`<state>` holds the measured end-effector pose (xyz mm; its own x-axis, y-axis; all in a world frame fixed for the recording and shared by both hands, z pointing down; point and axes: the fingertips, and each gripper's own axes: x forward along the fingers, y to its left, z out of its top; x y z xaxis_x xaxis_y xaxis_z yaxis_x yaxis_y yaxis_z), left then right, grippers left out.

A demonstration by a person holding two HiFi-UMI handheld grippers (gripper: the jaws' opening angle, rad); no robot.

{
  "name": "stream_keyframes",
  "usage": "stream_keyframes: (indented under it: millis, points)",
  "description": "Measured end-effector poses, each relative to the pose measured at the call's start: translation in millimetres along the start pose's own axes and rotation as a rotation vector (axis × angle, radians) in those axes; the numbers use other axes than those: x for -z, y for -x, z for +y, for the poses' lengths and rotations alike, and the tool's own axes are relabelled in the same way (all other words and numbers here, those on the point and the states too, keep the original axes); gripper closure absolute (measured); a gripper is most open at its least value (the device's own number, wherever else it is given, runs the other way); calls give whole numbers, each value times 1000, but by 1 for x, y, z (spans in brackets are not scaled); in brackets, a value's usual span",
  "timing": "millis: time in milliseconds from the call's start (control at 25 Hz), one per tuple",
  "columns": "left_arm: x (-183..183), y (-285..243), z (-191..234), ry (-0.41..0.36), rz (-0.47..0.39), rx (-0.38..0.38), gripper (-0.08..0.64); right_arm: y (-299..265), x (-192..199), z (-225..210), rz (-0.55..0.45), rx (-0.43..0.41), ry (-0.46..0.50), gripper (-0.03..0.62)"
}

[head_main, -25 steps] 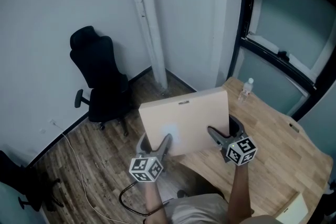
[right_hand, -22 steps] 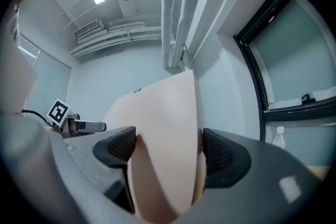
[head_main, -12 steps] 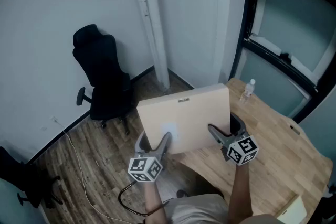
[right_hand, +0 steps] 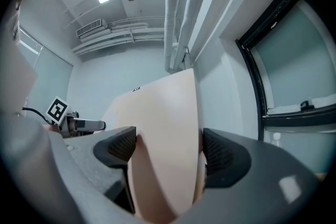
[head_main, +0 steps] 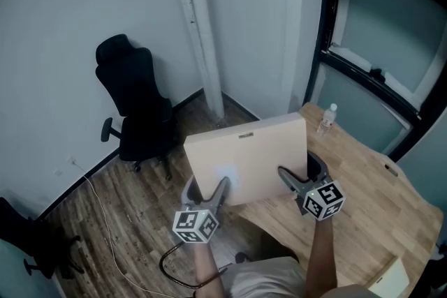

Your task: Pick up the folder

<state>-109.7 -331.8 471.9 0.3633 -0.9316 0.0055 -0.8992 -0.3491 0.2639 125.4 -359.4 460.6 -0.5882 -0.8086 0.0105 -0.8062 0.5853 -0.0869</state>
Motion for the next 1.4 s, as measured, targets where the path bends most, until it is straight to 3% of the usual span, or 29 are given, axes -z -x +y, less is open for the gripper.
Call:
stream_keyframes:
  millis: [840,1400]
  points:
    - [1,6,5,-1,6,-24,164,-4,1,6,6,-14,4,196]
    - [0,-6,-6,-9,10,37,164,11,-1,-4,-38,52,-6,203]
